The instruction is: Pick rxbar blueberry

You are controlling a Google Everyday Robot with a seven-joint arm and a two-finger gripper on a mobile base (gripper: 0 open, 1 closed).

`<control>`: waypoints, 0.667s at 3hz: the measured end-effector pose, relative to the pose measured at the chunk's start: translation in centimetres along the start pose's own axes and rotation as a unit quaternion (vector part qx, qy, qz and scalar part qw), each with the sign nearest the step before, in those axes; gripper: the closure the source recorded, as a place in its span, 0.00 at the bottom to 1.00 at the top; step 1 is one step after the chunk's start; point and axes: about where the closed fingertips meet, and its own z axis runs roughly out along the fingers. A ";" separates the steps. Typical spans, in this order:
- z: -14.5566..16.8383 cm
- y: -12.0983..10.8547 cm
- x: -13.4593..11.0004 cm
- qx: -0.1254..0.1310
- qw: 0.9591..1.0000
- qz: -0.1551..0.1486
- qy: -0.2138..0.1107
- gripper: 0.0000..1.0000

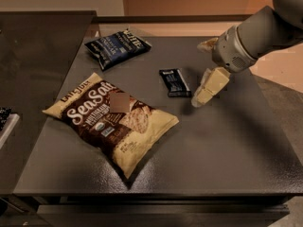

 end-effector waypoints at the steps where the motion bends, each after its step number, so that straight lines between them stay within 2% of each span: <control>1: 1.6 -1.1 -0.1 -0.007 1.000 0.000 -0.019 0.00; 2: 3.0 -2.1 0.0 -0.017 0.999 0.003 -0.032 0.00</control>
Offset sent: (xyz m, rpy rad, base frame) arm 0.0462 0.0131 -0.0299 0.0990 0.0282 0.0338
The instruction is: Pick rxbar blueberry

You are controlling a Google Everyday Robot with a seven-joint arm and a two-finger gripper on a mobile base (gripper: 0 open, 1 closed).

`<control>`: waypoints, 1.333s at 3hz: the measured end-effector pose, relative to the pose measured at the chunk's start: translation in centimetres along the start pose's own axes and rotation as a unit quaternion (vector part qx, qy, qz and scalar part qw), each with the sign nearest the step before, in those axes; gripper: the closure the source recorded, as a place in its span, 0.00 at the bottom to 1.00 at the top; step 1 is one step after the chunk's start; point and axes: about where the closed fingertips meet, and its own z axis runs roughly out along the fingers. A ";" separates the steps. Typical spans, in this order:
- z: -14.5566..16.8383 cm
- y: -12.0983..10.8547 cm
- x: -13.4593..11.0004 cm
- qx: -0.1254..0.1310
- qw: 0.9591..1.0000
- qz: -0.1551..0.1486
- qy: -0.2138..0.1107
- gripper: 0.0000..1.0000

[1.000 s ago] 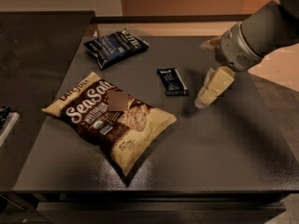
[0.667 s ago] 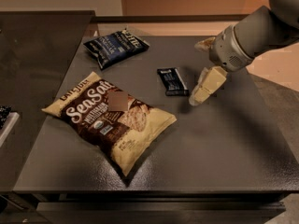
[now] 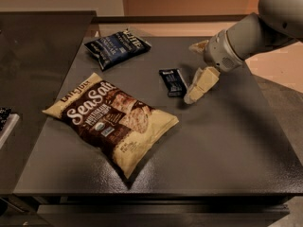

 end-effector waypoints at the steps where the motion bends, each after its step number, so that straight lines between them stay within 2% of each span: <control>1: 1.3 -0.9 0.2 -0.011 1.000 0.008 -0.009 0.00; 2: 3.7 -1.5 0.6 -0.030 0.999 0.015 -0.017 0.00; 4: 5.3 -1.5 1.1 -0.045 0.999 0.014 -0.013 0.00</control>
Offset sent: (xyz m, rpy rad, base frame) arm 0.0287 0.0089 -0.0233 0.0526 0.0538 0.0073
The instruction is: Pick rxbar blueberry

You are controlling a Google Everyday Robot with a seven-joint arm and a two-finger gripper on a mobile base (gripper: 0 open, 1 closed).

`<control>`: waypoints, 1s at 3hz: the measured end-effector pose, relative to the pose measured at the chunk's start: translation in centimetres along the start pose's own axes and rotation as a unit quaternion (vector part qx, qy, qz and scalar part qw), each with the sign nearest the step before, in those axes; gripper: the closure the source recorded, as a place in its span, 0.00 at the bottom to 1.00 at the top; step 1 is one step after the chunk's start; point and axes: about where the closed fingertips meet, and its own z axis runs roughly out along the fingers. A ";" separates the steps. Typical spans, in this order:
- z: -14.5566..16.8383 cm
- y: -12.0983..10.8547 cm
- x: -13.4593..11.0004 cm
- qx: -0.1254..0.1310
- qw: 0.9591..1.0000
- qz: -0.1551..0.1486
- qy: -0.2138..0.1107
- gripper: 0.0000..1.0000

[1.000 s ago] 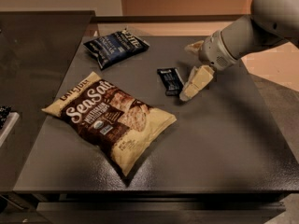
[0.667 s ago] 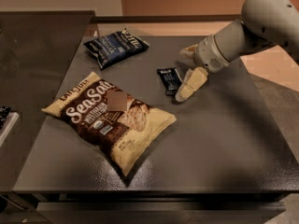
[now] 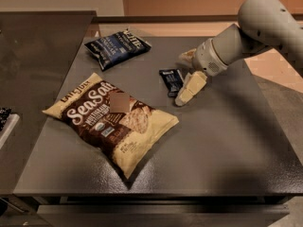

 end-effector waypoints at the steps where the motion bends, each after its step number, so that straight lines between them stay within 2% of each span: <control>1: 0.5 -0.1 0.1 -0.010 1.000 -0.001 0.001 0.16; 3: 0.8 -0.1 0.1 -0.026 1.000 -0.002 0.001 0.63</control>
Offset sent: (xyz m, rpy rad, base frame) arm 0.0028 0.0026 -0.0067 -0.0021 0.0390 0.0397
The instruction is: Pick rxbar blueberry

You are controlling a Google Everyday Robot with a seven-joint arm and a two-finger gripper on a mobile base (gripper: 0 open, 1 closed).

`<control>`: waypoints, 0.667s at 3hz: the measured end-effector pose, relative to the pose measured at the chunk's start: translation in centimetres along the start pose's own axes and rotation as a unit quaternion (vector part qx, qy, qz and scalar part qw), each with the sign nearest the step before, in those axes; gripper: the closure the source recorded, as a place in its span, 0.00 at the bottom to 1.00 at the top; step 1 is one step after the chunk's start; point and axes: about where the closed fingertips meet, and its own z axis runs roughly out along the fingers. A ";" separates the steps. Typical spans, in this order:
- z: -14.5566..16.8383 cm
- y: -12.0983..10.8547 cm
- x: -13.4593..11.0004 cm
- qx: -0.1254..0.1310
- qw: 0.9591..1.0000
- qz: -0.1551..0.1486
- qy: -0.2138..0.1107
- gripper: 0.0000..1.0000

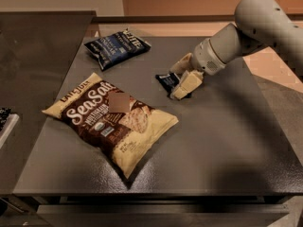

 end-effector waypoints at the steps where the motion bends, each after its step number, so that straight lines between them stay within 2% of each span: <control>1: -0.5 0.1 -0.4 0.000 1.000 -0.001 -0.003 0.86; 2: -1.8 0.4 -1.7 0.005 1.000 -0.008 -0.016 1.00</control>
Offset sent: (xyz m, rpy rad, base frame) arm -0.0086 -0.0021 0.0496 0.0561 -0.0525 0.0017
